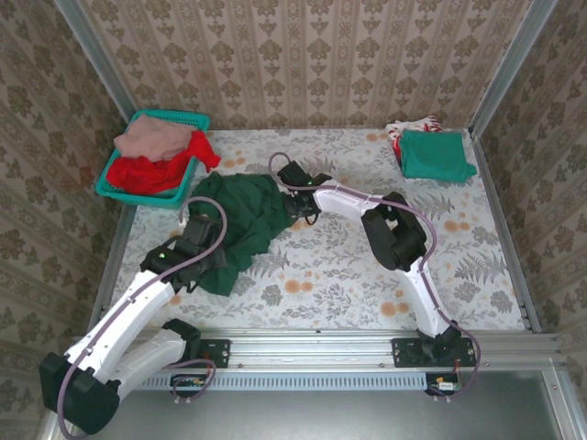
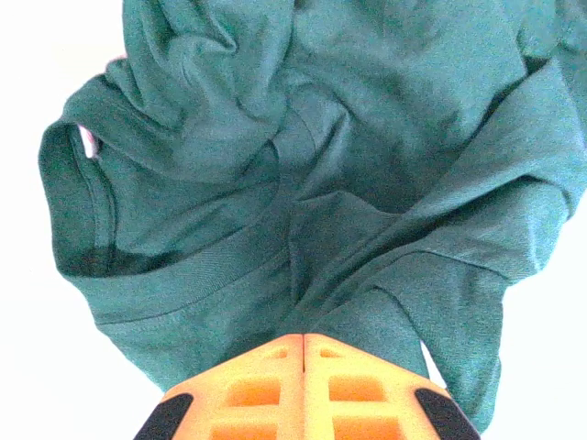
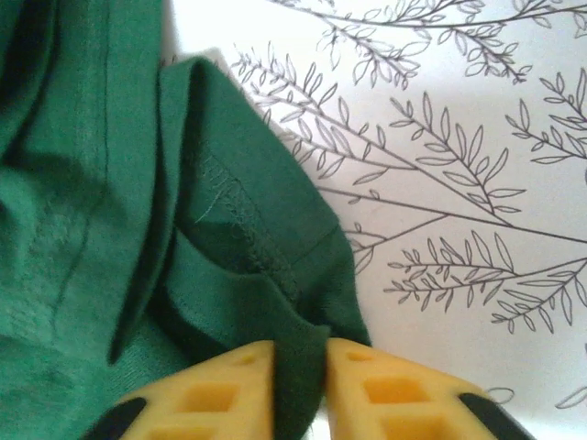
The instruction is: Fold and stack the t-shirts
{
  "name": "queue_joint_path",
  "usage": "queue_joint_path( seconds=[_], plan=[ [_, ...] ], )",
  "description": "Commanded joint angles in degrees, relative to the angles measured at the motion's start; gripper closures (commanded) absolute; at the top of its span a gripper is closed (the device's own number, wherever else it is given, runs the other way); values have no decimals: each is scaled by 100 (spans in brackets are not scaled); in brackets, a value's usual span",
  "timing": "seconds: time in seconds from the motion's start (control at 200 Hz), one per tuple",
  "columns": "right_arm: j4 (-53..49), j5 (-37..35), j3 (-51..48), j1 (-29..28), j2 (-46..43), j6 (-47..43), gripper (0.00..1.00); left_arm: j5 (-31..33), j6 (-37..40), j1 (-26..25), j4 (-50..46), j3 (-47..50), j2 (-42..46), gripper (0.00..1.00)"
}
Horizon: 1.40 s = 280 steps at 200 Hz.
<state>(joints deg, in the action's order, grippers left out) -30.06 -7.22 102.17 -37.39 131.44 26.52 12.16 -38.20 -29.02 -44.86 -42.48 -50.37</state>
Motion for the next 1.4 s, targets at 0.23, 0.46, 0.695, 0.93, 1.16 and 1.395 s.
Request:
queue_joint_path(
  seconds=[0.23,0.46,0.695,0.93,1.16,1.395],
  plan=[
    [-352,-1272,-1857,-137,-2672,-64,100,47,571,256,-787,-1167,241,100],
    [-651,-2484,-2565,-6,-5469,-277,100,58,1213,409,-301,-2675,-404,100],
    [-930,-2383,-581,1245,-4736,-785,100,-890,2169,1093,264,-6117,-3009,100],
    [-1560,-2118,2220,1792,-3792,-1106,100,-1429,2749,1284,-957,-10891,-5074,100],
    [-1445,-1746,2117,1962,-4662,-1095,100,-1439,2908,1251,296,-8683,-3038,100],
    [-587,-1279,-1895,1961,-7217,-616,100,-942,1888,1118,1263,-3708,258,100]
  ],
)
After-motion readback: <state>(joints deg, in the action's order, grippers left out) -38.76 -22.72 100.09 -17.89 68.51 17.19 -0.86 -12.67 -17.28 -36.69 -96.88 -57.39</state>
